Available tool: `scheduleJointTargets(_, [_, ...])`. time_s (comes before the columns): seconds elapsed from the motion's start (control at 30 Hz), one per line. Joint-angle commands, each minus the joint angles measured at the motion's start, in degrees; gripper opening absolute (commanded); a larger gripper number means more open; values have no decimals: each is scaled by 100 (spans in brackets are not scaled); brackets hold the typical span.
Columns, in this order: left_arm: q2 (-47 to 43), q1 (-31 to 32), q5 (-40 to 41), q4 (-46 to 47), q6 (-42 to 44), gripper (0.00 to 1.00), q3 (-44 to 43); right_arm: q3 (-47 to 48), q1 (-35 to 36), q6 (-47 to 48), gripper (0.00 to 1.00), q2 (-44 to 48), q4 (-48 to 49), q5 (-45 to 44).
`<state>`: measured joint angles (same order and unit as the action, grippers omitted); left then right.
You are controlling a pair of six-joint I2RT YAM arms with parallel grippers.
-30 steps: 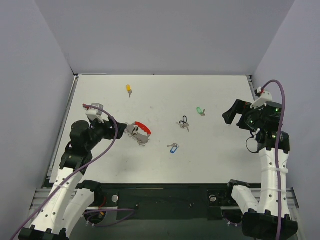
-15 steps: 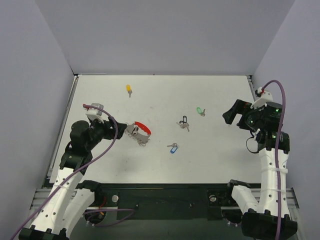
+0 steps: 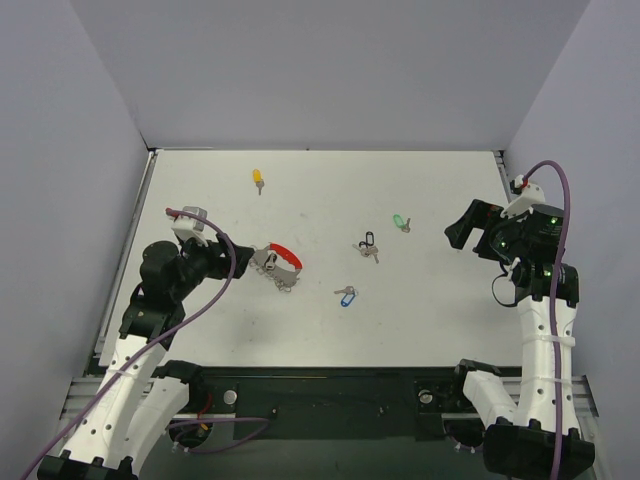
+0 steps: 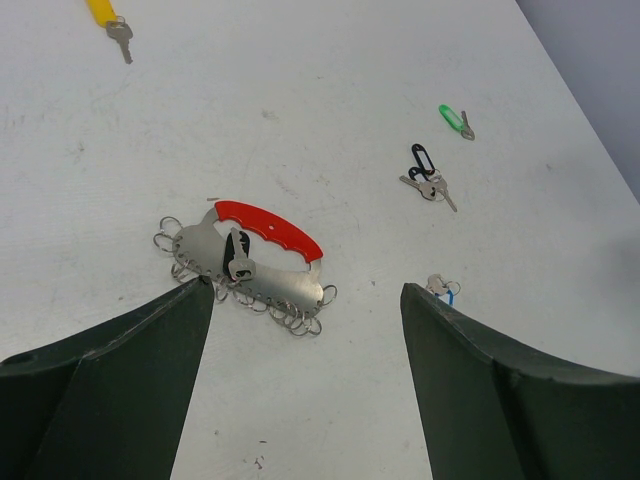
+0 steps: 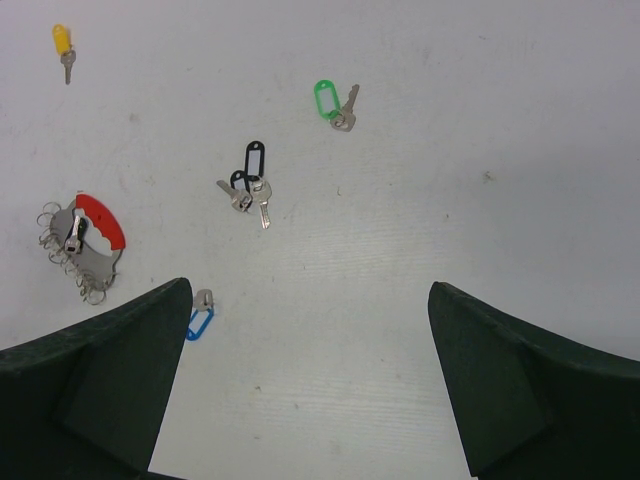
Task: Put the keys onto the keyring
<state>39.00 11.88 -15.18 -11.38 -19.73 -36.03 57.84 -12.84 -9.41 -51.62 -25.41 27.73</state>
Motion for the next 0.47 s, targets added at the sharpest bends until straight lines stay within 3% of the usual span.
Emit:
scheduleJointTargets(0.0, [-60, -54, -20, 311, 57, 86, 0, -1, -52, -70, 99, 55, 194, 93])
scheduleJointTargets(0.43, [-77, -98, -38, 320, 48, 86, 8, -45, -52, -52, 99, 64, 229, 84])
